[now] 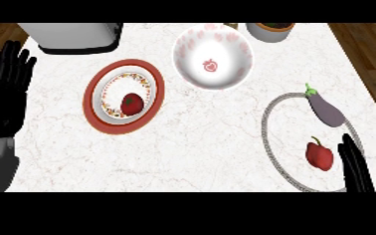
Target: Pick the bell pepper from the placemat and place it in the bowl
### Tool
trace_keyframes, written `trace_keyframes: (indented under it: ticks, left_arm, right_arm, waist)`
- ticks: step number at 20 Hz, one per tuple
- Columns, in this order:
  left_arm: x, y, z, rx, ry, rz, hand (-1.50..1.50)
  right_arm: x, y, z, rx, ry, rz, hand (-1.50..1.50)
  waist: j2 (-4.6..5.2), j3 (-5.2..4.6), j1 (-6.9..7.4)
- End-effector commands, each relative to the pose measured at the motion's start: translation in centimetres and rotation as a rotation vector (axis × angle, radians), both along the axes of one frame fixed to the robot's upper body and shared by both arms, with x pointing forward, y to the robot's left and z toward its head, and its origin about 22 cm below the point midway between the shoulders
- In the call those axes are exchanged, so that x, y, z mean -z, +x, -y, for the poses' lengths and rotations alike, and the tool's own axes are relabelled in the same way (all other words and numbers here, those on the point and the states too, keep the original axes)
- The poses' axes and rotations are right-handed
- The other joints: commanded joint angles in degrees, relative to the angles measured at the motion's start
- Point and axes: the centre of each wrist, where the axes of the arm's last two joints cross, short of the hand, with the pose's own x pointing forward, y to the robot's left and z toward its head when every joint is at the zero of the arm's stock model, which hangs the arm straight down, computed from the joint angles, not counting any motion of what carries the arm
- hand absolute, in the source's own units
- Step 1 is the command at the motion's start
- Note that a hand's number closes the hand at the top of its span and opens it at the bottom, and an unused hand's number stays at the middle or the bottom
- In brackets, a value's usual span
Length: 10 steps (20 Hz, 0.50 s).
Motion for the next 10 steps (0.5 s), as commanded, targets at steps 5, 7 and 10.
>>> trace_keyframes:
  ticks: [5,7,10]
  left_arm:
    - [-0.3,-0.3,-0.8,0.006,-0.010,-0.003,0.00]
    - [0.0,-0.3,-0.7,-0.007,-0.002,0.008,0.00]
    - [-0.2,0.2,-0.6,0.013,-0.008,0.000,0.00]
  right_arm:
    - [-4.8,-4.8,2.9,0.163,-0.255,-0.360,-1.50]
    - [-5.9,-6.3,2.5,0.149,-0.301,-0.474,-1.50]
    - [-8.7,-6.4,1.8,0.147,-0.367,-0.584,-1.50]
  waist:
    - [0.49,-0.27,0.26]
    - [0.43,-0.18,-0.03]
    - [0.59,-0.03,1.10]
